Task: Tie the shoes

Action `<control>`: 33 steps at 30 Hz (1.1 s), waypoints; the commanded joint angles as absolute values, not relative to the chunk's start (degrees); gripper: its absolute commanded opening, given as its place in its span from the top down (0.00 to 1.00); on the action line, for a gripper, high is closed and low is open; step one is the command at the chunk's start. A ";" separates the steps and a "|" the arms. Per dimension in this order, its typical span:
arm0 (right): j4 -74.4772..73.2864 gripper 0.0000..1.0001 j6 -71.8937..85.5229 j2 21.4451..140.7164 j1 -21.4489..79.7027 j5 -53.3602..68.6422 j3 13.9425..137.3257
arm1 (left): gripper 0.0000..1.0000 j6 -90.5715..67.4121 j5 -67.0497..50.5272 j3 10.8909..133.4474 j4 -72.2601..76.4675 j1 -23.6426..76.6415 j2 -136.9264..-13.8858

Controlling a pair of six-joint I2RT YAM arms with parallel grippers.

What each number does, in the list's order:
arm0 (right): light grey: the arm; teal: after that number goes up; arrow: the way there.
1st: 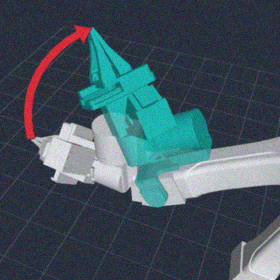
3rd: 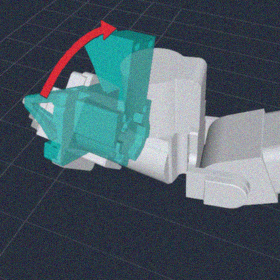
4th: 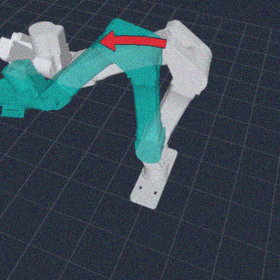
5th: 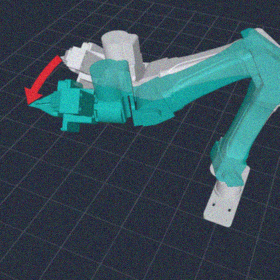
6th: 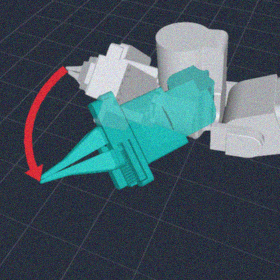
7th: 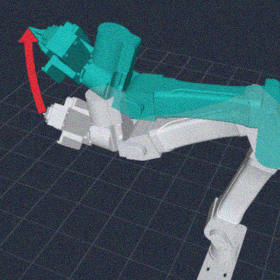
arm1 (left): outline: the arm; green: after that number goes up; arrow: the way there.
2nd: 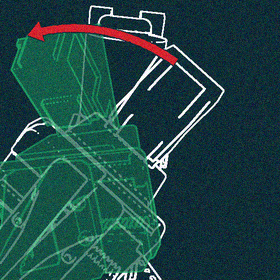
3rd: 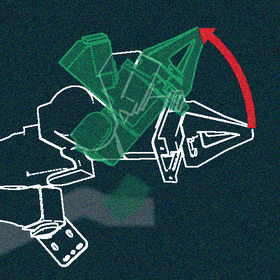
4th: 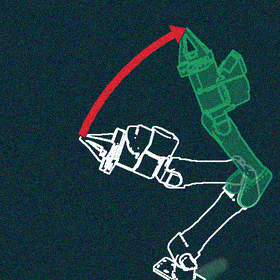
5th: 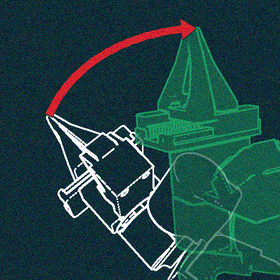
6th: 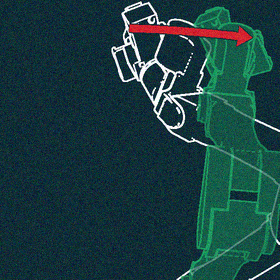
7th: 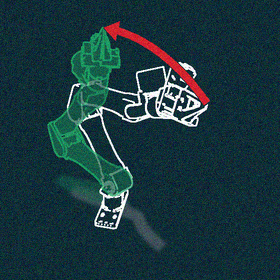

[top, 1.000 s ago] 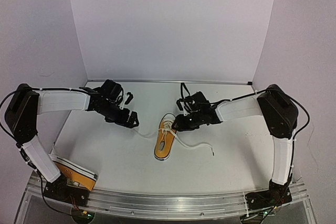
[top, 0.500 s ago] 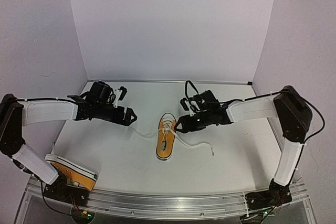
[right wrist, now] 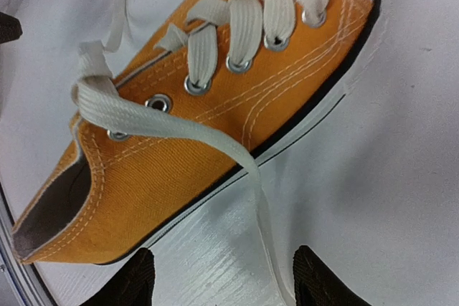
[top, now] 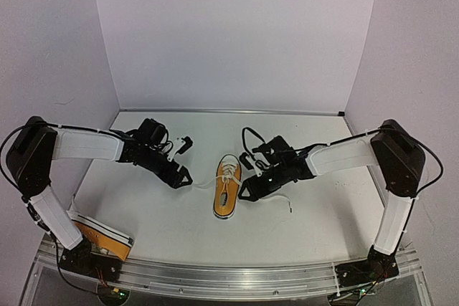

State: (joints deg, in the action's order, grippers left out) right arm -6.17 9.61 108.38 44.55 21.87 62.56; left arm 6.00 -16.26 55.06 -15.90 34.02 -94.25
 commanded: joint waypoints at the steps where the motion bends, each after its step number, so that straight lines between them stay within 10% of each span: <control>1: -7.23 0.41 6.92 110.93 45.04 20.00 66.82 | 0.17 14.61 -16.02 57.98 -16.56 36.11 -97.77; 24: -9.57 0.74 4.31 115.39 45.14 18.44 73.57 | 0.38 19.09 -24.40 62.99 -0.33 40.34 -108.81; 33: -10.20 1.00 6.61 112.50 45.10 14.97 69.71 | 0.82 15.76 -20.28 61.62 -0.36 40.61 -107.01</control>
State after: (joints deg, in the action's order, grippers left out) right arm -9.84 5.23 114.22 45.41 19.76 71.86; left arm 17.66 -22.24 61.50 -2.51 40.51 -109.62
